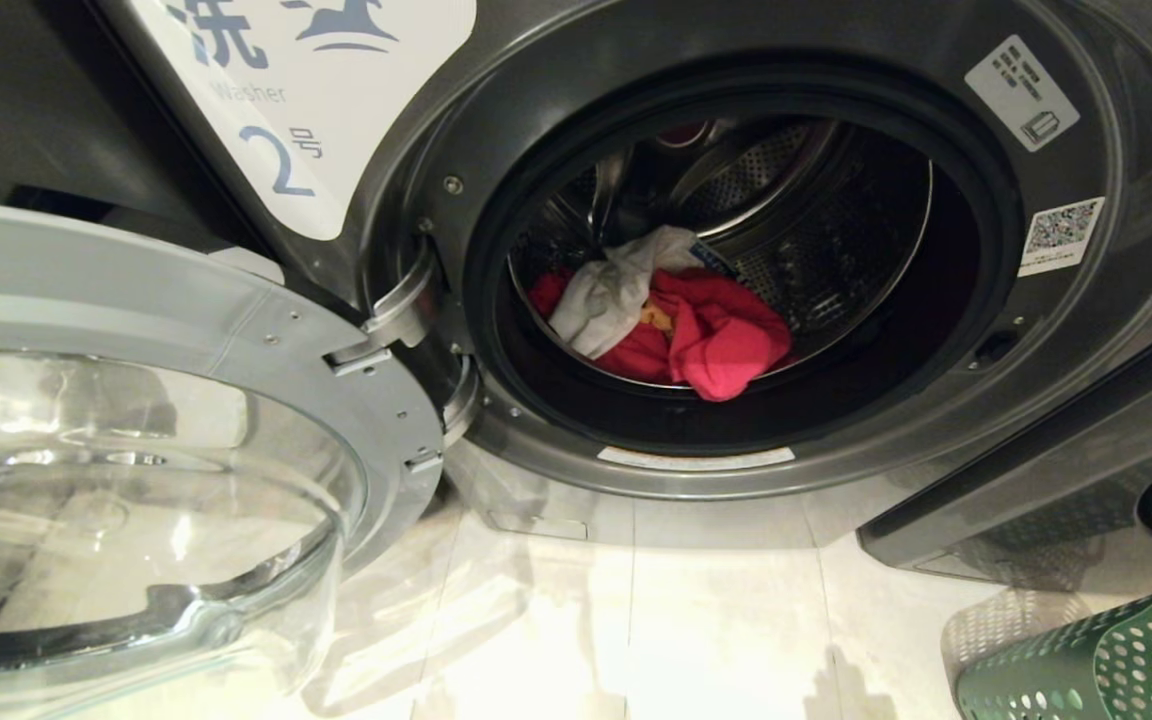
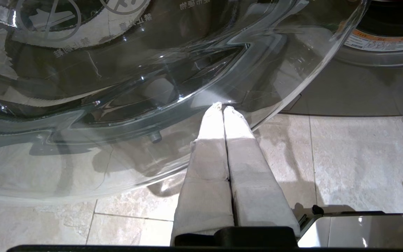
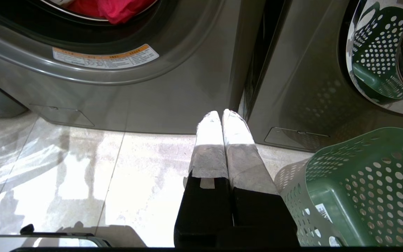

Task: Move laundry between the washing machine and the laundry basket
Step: Pick a cloth and place it into the basket

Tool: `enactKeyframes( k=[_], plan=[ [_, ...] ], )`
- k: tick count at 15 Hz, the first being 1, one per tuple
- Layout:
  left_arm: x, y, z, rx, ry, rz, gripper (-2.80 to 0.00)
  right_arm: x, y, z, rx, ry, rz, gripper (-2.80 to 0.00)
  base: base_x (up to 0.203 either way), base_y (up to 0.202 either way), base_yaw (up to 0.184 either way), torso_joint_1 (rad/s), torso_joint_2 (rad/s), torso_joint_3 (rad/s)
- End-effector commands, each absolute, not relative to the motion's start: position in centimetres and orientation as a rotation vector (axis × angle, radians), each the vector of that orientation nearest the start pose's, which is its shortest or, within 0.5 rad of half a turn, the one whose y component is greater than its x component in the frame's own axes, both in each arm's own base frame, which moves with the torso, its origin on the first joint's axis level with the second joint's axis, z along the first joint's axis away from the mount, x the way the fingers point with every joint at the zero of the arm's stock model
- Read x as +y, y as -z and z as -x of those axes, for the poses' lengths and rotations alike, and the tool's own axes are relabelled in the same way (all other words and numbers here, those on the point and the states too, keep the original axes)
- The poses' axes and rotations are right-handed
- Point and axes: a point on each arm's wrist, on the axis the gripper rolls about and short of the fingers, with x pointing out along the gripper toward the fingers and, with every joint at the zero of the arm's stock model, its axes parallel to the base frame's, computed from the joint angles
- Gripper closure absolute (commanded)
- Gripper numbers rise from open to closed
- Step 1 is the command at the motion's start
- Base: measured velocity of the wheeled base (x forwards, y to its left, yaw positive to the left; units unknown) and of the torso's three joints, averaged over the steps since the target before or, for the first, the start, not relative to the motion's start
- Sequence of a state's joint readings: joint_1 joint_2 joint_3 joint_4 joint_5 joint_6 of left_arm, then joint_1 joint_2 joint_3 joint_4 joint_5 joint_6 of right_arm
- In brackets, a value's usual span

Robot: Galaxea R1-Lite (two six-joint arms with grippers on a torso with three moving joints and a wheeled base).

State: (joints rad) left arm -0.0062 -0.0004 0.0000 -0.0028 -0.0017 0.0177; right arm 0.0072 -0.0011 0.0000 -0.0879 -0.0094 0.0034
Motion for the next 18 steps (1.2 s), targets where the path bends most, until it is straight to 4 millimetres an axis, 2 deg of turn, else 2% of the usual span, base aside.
enactKeyframes(
  k=[1, 6, 8, 10, 12, 14, 18],
  plan=[
    [0.0, -7.5, 2.3, 0.000, 0.008, -0.017, 0.00, 0.0, -7.5, 2.1, -0.055, -0.002, 0.016, 0.00, 0.000, 0.000, 0.000, 0.000, 0.00, 0.000],
    [0.0, -7.5, 2.3, 0.000, 0.008, -0.012, 0.00, 0.1, -7.6, 2.1, -0.057, -0.034, 0.110, 0.00, 0.000, 0.000, 0.000, 0.000, 0.00, 0.000],
    [0.0, -7.5, 2.3, 0.001, 0.008, -0.015, 0.00, 0.1, -9.7, 2.7, -0.116, -0.059, 0.144, 0.00, 0.000, 0.000, 0.000, 0.000, 0.00, 0.000],
    [0.0, -7.5, 2.3, 0.001, 0.008, -0.015, 0.00, 0.2, -12.6, 3.1, -0.090, -0.085, 0.150, 0.00, 0.000, 0.000, 0.000, 0.000, 0.00, 0.000],
    [0.0, -7.5, 2.3, 0.001, 0.009, -0.020, 0.00, 0.4, -13.7, 2.2, 0.016, -0.181, 0.150, 0.00, 0.000, 0.000, 0.000, 0.000, 0.00, 0.000],
    [0.0, -7.5, 2.3, 0.000, 0.009, -0.020, 0.00, 0.7, -13.9, 1.1, 0.105, -0.330, 0.147, 0.00, 0.000, 0.000, 0.000, 0.000, 0.00, 0.000],
    [0.0, -7.5, 2.3, -0.001, 0.008, -0.014, 0.00, 0.8, -15.3, -2.5, 0.299, -0.378, 0.127, 0.00, 0.000, 0.000, 0.000, 0.000, 0.00, 0.000]
  ],
)
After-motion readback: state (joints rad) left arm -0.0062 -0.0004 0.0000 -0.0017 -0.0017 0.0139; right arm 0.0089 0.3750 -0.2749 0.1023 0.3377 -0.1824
